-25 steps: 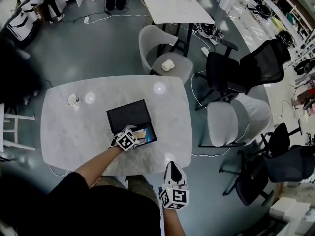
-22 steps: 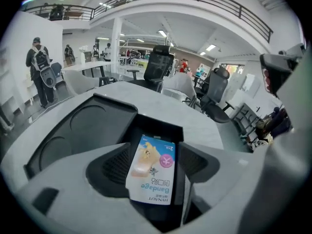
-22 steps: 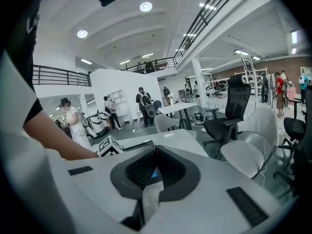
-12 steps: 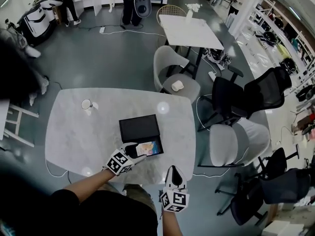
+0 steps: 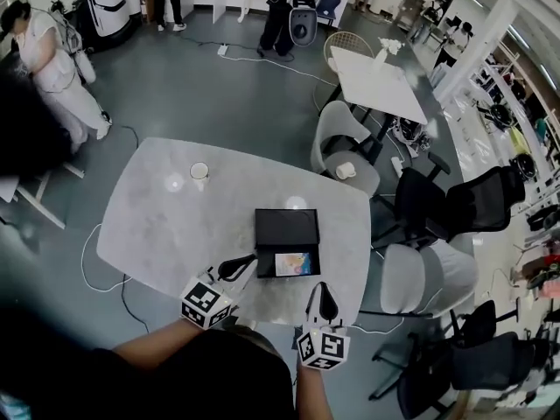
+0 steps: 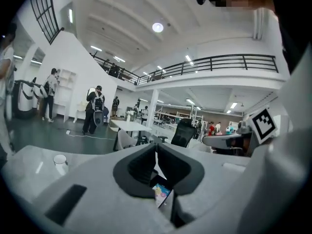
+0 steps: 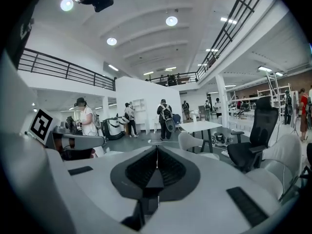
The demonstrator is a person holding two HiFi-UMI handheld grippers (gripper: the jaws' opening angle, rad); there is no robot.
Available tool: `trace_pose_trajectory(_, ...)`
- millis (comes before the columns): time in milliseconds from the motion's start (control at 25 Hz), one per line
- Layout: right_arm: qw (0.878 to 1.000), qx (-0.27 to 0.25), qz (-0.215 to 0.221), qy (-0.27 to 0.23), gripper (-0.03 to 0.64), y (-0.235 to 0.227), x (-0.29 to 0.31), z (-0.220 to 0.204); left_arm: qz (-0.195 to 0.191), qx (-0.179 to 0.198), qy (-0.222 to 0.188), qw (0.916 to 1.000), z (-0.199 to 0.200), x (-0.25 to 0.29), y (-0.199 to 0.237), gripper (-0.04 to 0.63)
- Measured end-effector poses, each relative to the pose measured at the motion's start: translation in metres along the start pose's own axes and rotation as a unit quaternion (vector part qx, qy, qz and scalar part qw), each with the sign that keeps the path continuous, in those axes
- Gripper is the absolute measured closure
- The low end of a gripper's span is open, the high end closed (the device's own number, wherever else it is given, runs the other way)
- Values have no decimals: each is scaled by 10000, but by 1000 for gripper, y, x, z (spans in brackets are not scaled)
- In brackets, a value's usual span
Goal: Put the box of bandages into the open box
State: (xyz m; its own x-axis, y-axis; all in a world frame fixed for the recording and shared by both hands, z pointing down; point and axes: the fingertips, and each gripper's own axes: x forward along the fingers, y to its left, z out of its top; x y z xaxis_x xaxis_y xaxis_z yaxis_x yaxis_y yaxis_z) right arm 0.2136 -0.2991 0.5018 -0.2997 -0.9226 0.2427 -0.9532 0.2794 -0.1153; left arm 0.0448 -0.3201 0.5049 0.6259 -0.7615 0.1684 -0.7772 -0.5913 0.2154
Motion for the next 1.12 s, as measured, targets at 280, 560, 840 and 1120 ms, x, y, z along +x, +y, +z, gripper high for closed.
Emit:
trace_pose_trajectory(280, 9995, -312, 65, -20, 606, 53, -2, 9, 459, -20, -445, 9980, 17, -75, 31, 569)
trace_pose_trajectory(560, 9990, -431, 88, -4, 606, 105, -17, 4, 535, 59, -493, 9973, 24, -121, 57, 569)
trace_pose_trajectory(840, 9992, -395, -48, 27, 606, 131, -32, -2, 386, 83, -489, 9980, 24, -137, 60, 569)
trace_pose_trajectory(1120, 9987, -380, -323, -70, 606, 120, -41, 4, 102, 250, -546, 9981, 34, -121, 51, 569)
